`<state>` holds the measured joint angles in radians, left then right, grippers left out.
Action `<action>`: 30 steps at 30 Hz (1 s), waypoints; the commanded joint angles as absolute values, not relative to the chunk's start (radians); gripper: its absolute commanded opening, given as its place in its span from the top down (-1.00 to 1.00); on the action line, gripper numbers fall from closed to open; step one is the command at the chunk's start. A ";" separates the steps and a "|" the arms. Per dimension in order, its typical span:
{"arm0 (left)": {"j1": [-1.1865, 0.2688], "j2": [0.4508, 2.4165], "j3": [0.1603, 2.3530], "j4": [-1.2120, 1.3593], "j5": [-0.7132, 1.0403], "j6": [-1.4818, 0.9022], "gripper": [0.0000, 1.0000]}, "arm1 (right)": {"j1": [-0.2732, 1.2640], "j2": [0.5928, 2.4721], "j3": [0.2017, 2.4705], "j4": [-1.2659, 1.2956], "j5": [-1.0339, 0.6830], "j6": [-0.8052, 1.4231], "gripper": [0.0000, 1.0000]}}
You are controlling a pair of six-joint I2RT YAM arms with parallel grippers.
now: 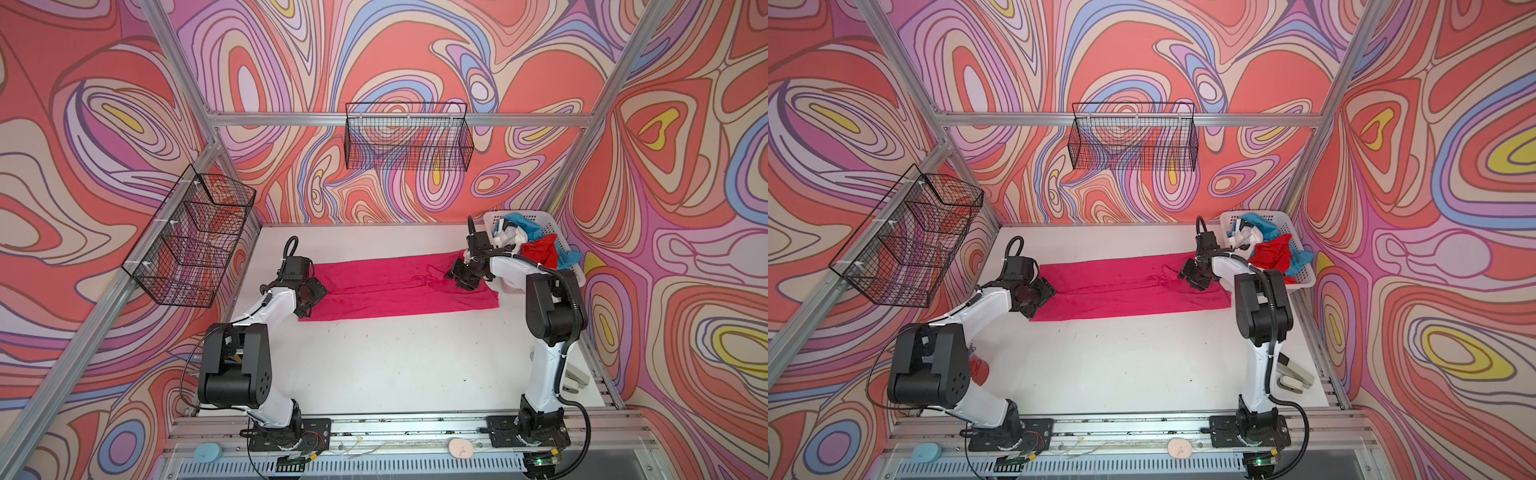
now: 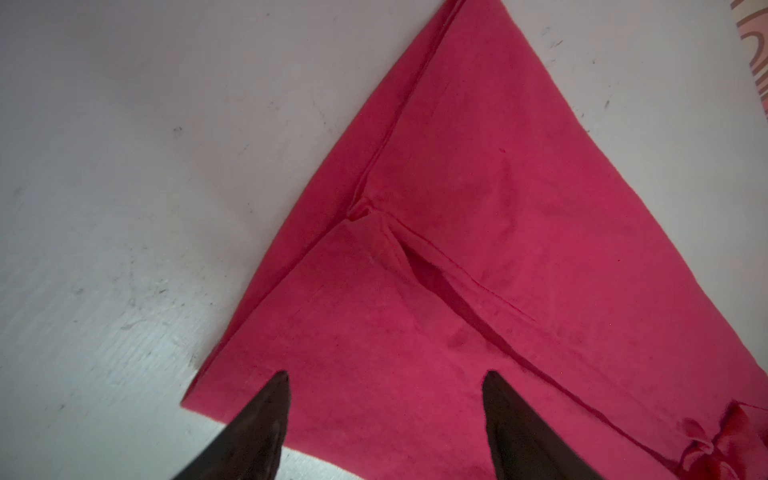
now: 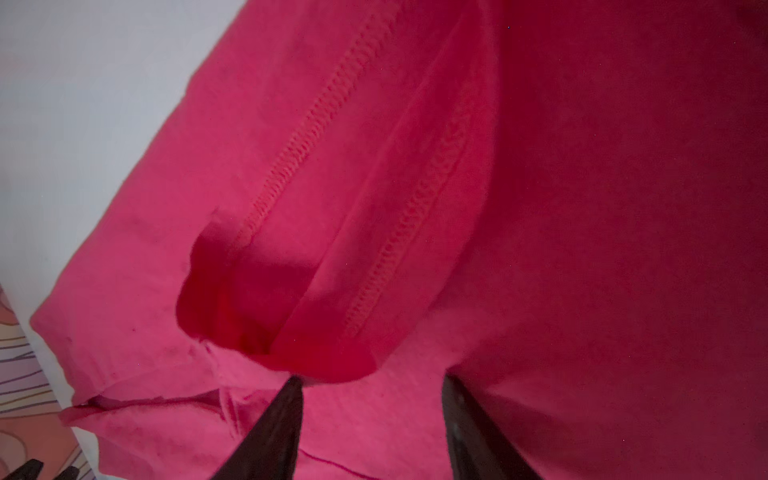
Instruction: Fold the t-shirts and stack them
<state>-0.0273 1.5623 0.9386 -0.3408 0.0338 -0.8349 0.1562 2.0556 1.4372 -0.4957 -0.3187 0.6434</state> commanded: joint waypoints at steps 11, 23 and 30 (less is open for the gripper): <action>-0.034 1.549 0.912 -0.340 0.021 -0.845 -0.51 | 0.156 2.127 1.527 -0.356 -0.403 0.751 -0.14; -0.035 1.534 0.913 -0.348 0.013 -0.842 -0.50 | 0.190 2.213 1.789 -0.524 -0.354 0.634 -0.16; -0.040 1.550 0.928 -0.331 0.038 -0.834 -0.50 | 0.190 2.118 1.672 -0.570 -0.290 0.587 -0.16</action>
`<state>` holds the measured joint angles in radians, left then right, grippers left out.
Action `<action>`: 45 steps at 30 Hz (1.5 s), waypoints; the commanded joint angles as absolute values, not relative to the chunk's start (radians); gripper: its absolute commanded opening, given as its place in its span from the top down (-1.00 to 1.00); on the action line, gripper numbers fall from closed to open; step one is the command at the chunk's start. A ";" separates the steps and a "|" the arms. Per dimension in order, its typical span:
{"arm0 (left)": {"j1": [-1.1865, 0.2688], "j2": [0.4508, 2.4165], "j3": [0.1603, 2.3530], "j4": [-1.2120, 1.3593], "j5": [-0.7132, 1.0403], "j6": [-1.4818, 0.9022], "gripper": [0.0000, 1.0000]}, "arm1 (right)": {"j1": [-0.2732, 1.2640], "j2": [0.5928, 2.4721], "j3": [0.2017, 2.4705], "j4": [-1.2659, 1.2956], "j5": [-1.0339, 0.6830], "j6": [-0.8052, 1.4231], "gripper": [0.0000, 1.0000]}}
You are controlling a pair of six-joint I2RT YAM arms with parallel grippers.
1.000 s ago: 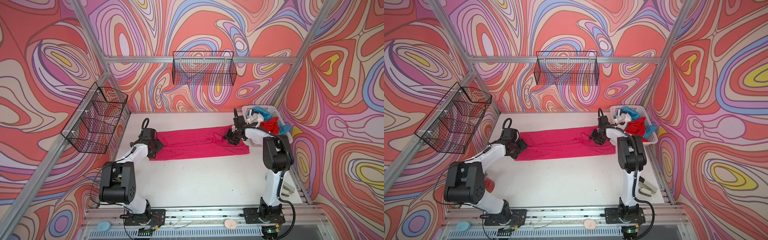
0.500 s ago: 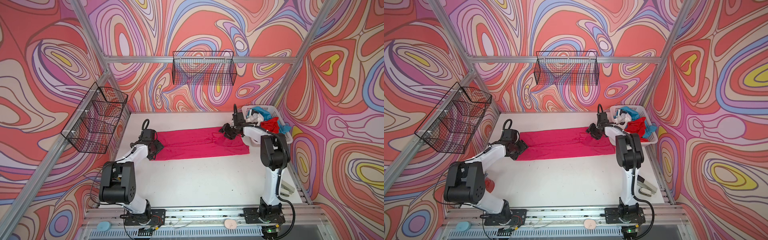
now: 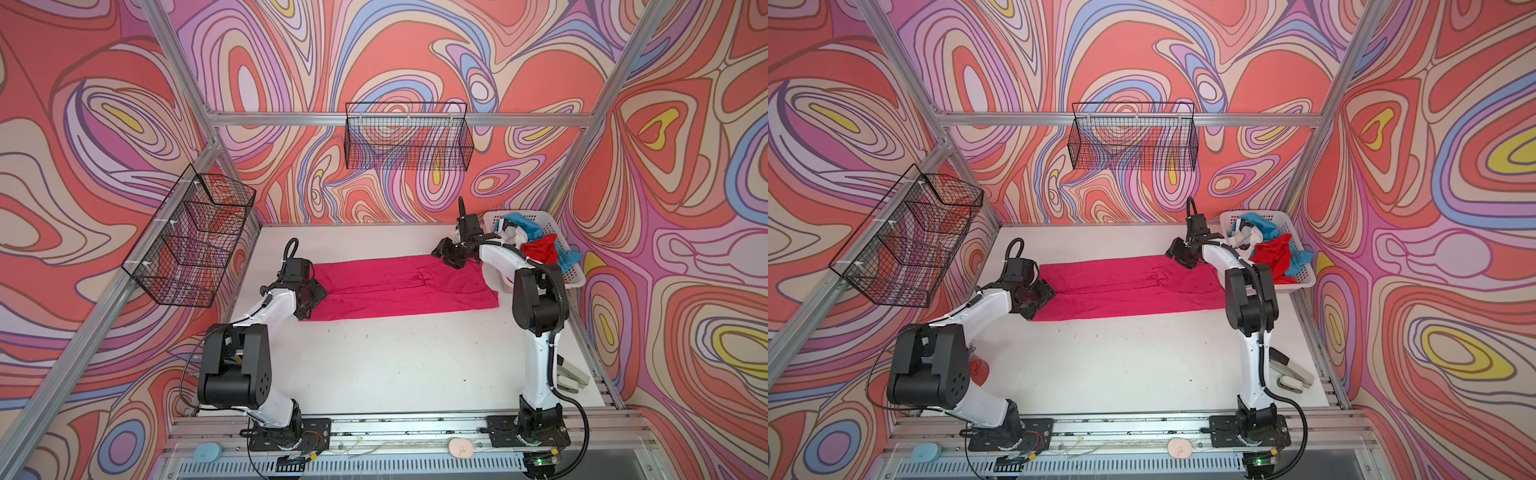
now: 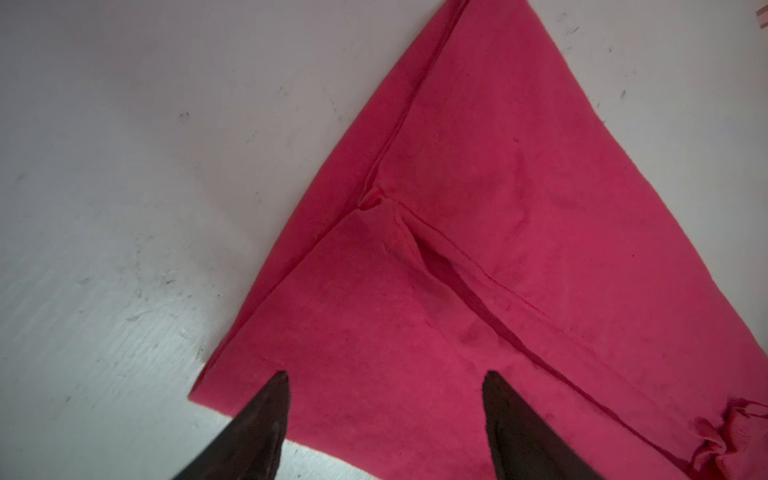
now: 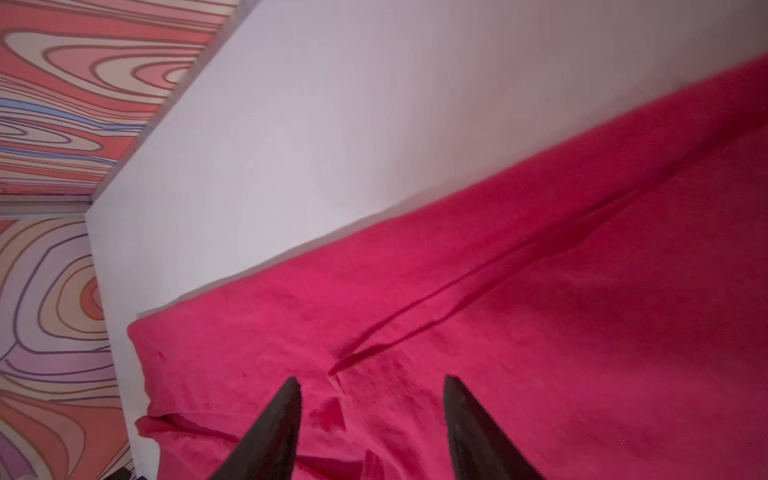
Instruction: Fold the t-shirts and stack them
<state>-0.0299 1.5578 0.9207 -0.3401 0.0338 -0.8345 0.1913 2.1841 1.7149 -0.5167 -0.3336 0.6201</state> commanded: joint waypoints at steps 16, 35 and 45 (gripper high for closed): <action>-0.097 1.947 1.387 -0.432 0.199 -0.651 -0.48 | 0.165 2.061 1.492 -0.652 -0.156 0.490 -0.16; -0.110 1.940 1.158 -0.604 0.309 -0.651 -0.40 | 0.140 2.384 1.891 -0.745 -0.082 0.367 -0.15; -0.305 1.703 0.886 -0.630 0.454 -0.772 -0.42 | 0.174 2.365 2.129 -0.837 -0.075 0.330 -0.15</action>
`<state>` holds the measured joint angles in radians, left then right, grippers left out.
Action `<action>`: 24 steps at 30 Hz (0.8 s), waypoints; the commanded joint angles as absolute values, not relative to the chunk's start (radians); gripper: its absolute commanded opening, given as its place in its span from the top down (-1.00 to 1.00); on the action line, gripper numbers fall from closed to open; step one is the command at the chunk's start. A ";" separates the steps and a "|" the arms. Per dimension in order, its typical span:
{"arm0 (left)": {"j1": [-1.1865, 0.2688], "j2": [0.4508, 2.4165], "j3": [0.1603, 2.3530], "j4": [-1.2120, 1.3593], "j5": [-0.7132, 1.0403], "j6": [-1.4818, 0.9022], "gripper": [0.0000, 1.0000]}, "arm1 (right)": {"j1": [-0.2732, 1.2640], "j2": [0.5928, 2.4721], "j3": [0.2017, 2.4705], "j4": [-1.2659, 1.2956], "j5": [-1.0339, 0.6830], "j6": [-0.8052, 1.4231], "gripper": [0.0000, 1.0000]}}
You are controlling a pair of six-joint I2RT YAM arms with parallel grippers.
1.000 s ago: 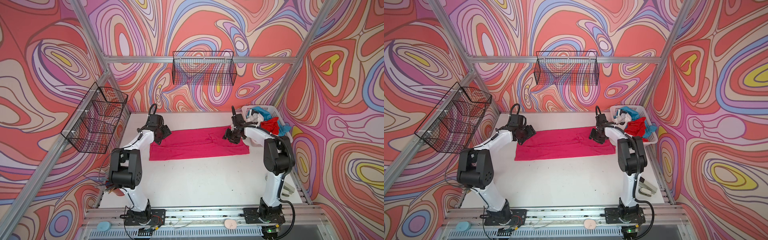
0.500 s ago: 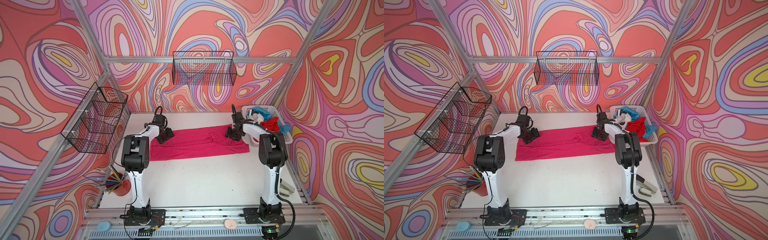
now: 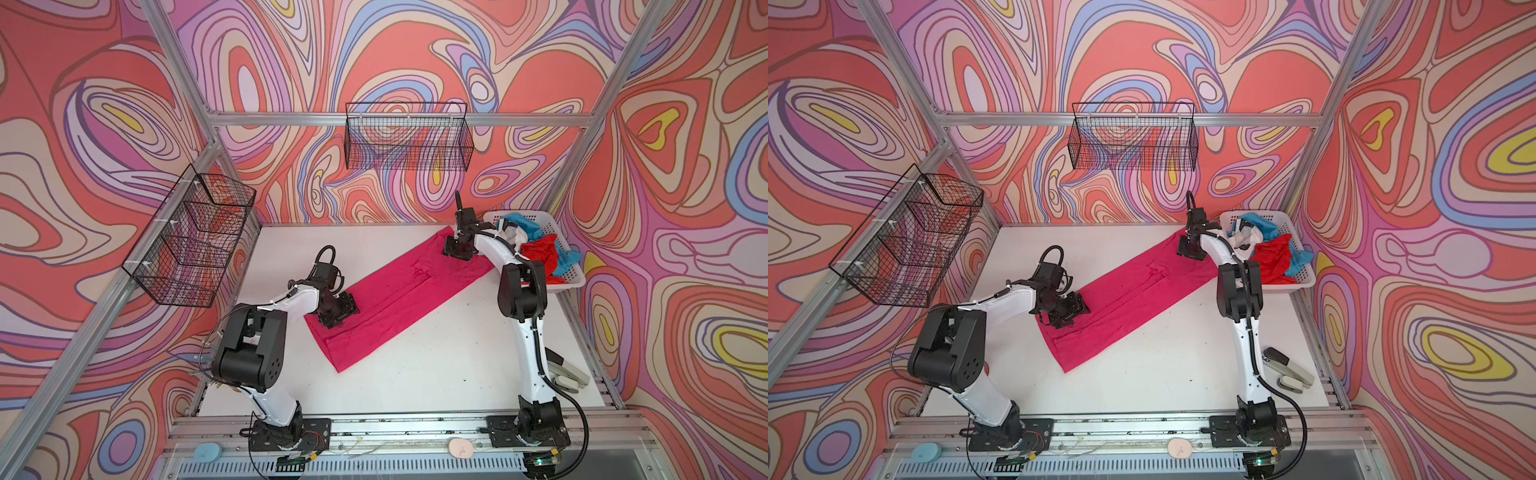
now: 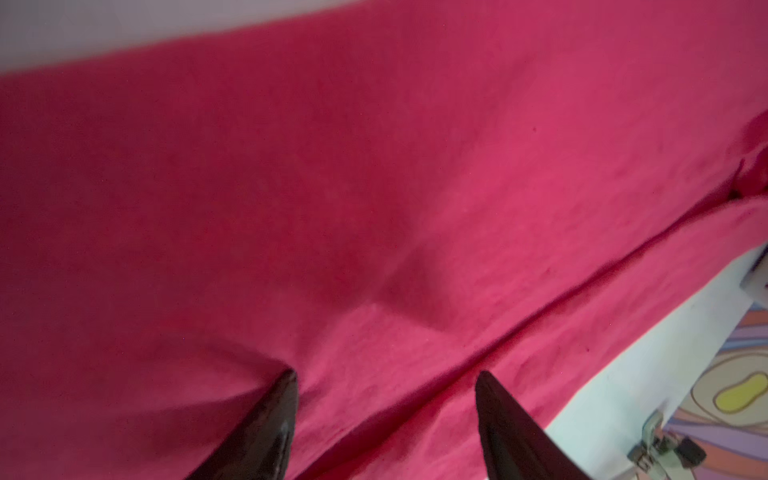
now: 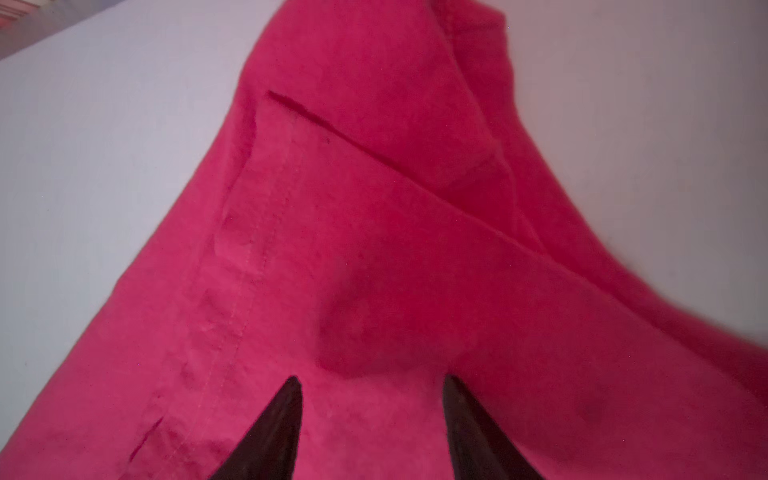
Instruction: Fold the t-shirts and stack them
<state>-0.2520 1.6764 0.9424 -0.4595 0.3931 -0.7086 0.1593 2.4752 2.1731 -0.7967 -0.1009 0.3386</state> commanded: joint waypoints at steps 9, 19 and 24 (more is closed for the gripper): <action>-0.337 1.745 1.182 -0.732 0.414 -0.681 -0.46 | 0.197 2.121 1.717 -0.665 -0.105 0.439 -0.15; -0.333 1.915 1.243 -0.713 0.363 -0.590 -0.43 | 0.196 2.255 1.757 -0.643 -0.047 0.406 -0.15; -0.353 1.905 1.117 -0.678 0.432 -0.597 -0.35 | 0.203 2.331 1.815 -0.652 -0.063 0.374 -0.15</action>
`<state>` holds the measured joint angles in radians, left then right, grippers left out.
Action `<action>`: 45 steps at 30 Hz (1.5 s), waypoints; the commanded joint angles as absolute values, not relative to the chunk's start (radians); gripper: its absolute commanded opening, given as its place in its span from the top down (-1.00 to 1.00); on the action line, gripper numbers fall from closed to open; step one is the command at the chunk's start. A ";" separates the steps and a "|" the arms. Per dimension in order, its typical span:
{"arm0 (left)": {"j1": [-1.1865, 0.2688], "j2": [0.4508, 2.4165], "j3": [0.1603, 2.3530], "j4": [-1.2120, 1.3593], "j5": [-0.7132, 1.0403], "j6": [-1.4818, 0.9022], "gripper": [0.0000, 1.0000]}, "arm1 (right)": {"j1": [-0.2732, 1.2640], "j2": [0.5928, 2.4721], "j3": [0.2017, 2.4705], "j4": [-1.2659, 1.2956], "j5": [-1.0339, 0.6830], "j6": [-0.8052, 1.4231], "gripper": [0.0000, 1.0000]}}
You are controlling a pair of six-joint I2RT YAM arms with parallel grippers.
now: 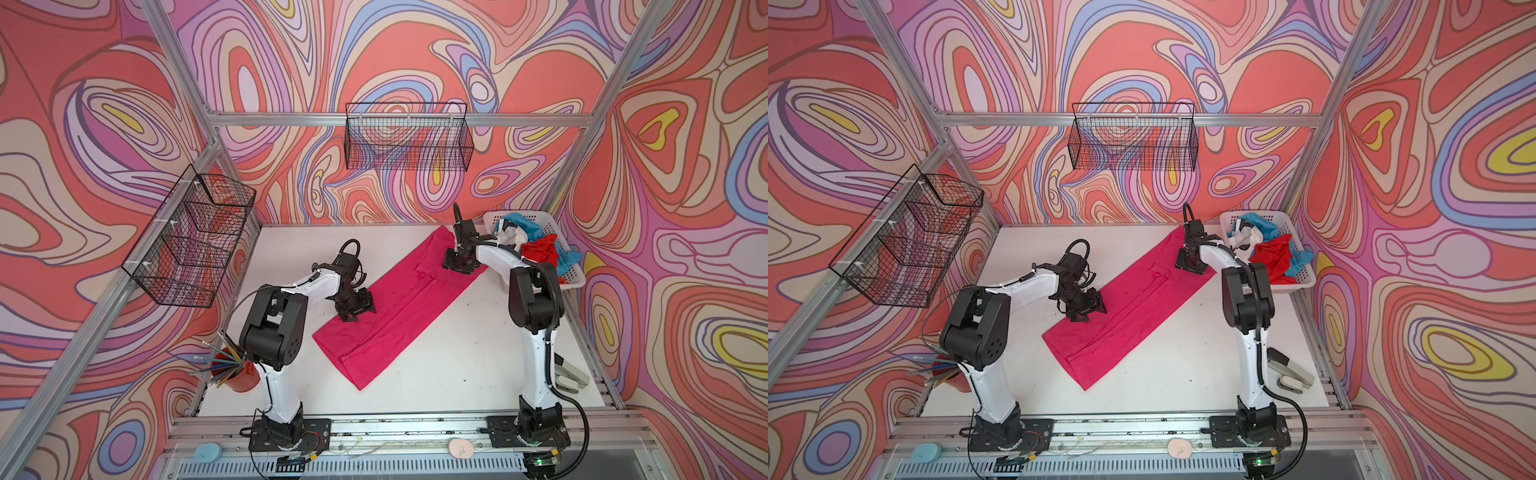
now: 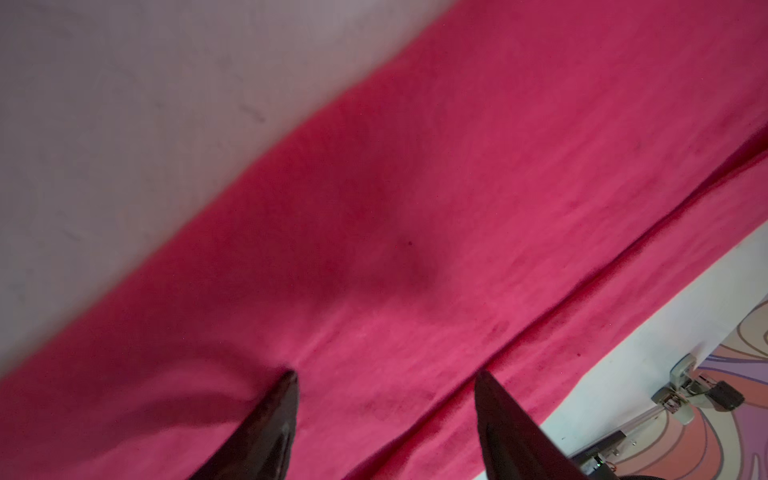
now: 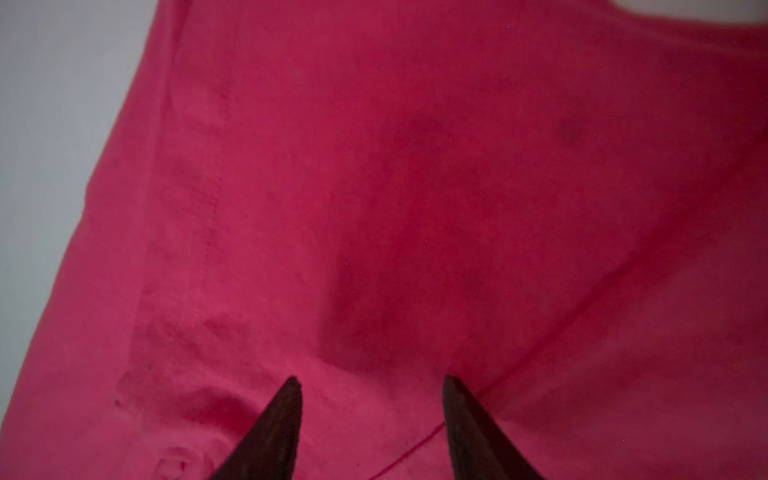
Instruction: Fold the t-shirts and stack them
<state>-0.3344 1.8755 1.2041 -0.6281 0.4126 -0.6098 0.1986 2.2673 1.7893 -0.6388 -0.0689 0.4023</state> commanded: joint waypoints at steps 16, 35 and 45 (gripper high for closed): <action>-0.571 1.885 1.066 -0.665 0.585 -0.670 -0.38 | 0.328 2.619 2.235 -0.721 -0.207 0.280 -0.15; -0.619 1.769 1.209 -0.773 0.593 -0.641 -0.47 | 0.343 2.252 2.009 -0.678 -0.171 0.340 -0.17; -0.592 1.810 1.135 -0.740 0.534 -0.602 -0.42 | 0.343 2.123 1.593 -0.460 -0.177 0.402 -0.16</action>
<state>-0.5930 1.7905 1.1687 -0.7139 0.5514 -0.6273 0.3370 2.0892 1.6321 -0.5293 -0.1833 0.3824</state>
